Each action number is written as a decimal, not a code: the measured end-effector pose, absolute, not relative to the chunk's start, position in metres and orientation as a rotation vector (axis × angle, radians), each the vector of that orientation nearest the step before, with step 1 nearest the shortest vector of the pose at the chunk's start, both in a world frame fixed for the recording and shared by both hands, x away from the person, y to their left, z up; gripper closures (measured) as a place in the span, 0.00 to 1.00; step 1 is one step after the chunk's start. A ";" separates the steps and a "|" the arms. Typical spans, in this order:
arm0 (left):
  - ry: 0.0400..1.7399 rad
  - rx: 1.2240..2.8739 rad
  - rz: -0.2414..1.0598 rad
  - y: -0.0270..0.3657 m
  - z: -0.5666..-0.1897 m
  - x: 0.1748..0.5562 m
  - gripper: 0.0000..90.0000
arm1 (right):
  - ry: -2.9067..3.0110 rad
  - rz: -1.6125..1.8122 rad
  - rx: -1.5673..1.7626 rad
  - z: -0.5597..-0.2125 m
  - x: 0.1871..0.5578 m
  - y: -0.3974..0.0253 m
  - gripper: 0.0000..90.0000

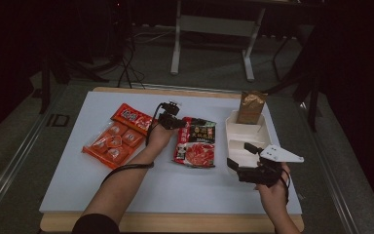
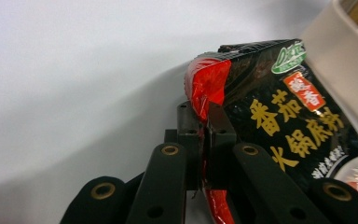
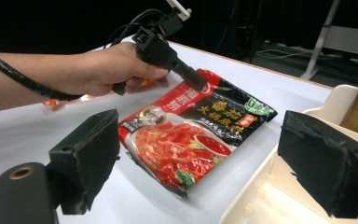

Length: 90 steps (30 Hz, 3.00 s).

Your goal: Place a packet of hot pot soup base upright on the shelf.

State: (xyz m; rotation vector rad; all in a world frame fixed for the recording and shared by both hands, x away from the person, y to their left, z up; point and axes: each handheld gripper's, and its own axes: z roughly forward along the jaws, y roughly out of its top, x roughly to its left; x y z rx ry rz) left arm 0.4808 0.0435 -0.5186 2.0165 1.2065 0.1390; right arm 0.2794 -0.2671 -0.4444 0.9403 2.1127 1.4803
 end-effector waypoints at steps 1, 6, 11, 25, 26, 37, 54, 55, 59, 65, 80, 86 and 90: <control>1.199 2.006 0.145 0.045 -0.516 0.478 0.97 | 2.113 1.480 0.940 -0.444 0.279 -0.267 0.13; 1.172 1.951 0.152 0.052 -0.502 0.464 0.97 | 2.103 1.514 0.958 -0.440 0.279 -0.268 0.12; 1.127 1.909 0.166 0.056 -0.485 0.446 0.97 | 2.093 1.529 0.970 -0.437 0.279 -0.267 0.12; 0.961 1.854 0.198 0.053 -0.450 0.404 0.97 | 2.137 1.497 0.923 -0.436 0.275 -0.260 0.11; 0.949 1.849 0.190 0.053 -0.448 0.402 0.97 | 2.142 1.476 0.945 -0.436 0.276 -0.262 0.12; 0.822 1.840 0.186 0.059 -0.424 0.371 0.97 | 2.151 1.429 0.922 -0.434 0.275 -0.260 0.14; 0.751 1.666 0.117 0.085 -0.404 0.342 0.97 | 2.174 1.524 0.859 -0.405 0.289 -0.246 0.27; 0.746 1.660 0.117 0.085 -0.405 0.341 0.97 | 2.172 1.528 0.863 -0.403 0.292 -0.244 0.29; 0.735 1.636 0.106 0.084 -0.404 0.337 0.97 | 2.202 1.567 0.868 -0.398 0.300 -0.238 0.49; 0.701 1.590 0.113 0.084 -0.402 0.329 0.97 | 2.231 1.613 0.889 -0.396 0.309 -0.232 0.67; 0.674 1.614 0.131 0.088 -0.401 0.325 0.92 | 2.304 1.679 0.902 -0.383 0.315 -0.230 0.85; 0.656 1.661 0.136 0.087 -0.399 0.326 0.75 | 2.282 1.645 0.874 -0.375 0.315 -0.232 0.87; 0.664 1.661 0.133 0.091 -0.399 0.324 0.54 | 2.270 1.626 0.864 -0.372 0.317 -0.234 0.87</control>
